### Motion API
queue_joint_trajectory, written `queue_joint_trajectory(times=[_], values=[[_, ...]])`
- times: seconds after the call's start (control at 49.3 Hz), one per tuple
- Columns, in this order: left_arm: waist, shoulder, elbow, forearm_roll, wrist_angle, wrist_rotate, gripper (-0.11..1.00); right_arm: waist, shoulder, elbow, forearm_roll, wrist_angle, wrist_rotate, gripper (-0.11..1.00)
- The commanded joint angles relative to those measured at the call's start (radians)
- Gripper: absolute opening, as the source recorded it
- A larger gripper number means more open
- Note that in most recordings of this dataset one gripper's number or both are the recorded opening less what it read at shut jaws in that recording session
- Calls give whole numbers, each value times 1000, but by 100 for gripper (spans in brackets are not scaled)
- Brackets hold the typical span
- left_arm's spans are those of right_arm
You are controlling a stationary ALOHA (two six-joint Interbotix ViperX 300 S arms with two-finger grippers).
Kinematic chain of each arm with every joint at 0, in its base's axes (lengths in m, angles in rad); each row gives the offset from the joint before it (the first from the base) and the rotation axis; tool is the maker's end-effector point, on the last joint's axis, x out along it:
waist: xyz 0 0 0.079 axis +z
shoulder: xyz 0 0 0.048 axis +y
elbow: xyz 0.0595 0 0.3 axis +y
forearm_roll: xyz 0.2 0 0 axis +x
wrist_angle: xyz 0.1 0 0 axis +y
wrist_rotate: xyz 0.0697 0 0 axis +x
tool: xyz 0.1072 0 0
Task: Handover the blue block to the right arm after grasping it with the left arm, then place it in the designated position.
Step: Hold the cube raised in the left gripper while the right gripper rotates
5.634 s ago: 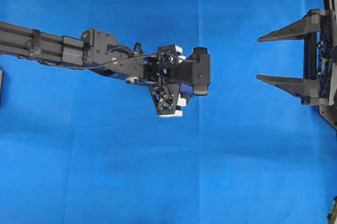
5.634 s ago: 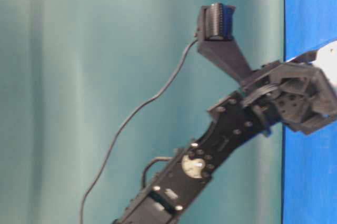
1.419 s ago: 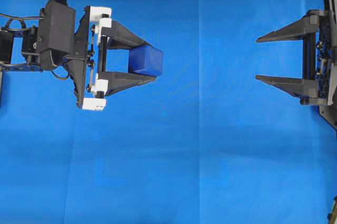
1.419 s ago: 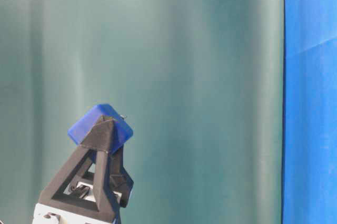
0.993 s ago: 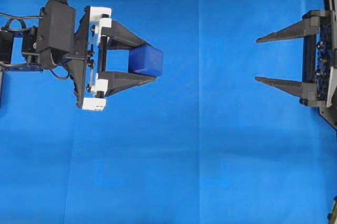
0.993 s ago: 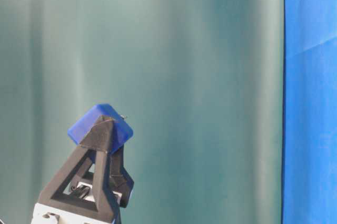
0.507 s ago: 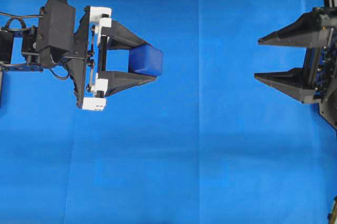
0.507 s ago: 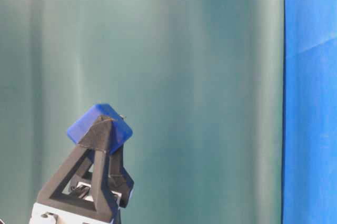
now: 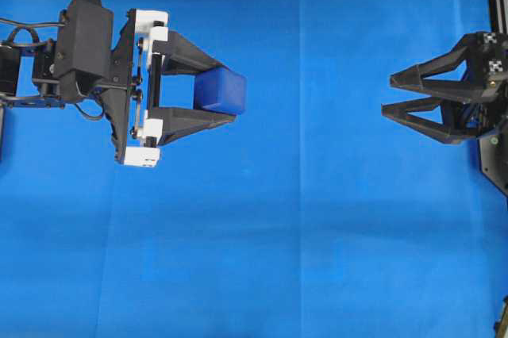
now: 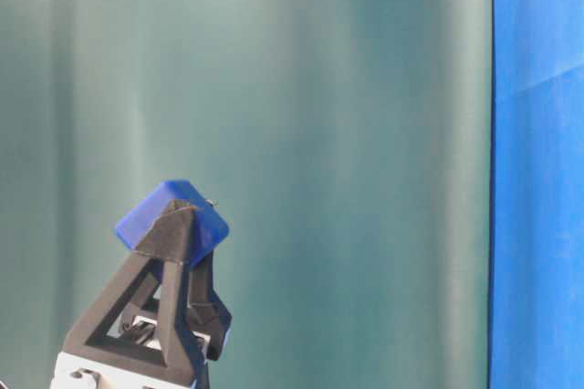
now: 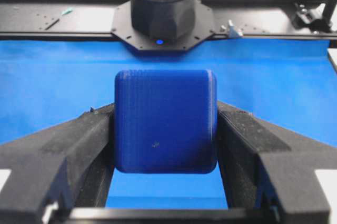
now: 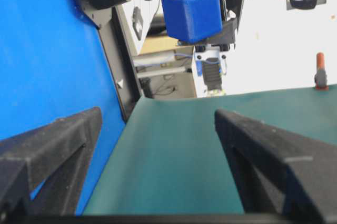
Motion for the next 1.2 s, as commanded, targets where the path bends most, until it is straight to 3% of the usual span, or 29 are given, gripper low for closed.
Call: queue_joint_trajectory(times=[0.0, 1.176], values=[[-2, -20, -12, -2, -9, -2, 48, -2, 12, -20, -8, -12, 0, 95], [-2, -20, -12, -2, -11, -2, 48, 0, 21, -18, -12, -37, -3, 95]])
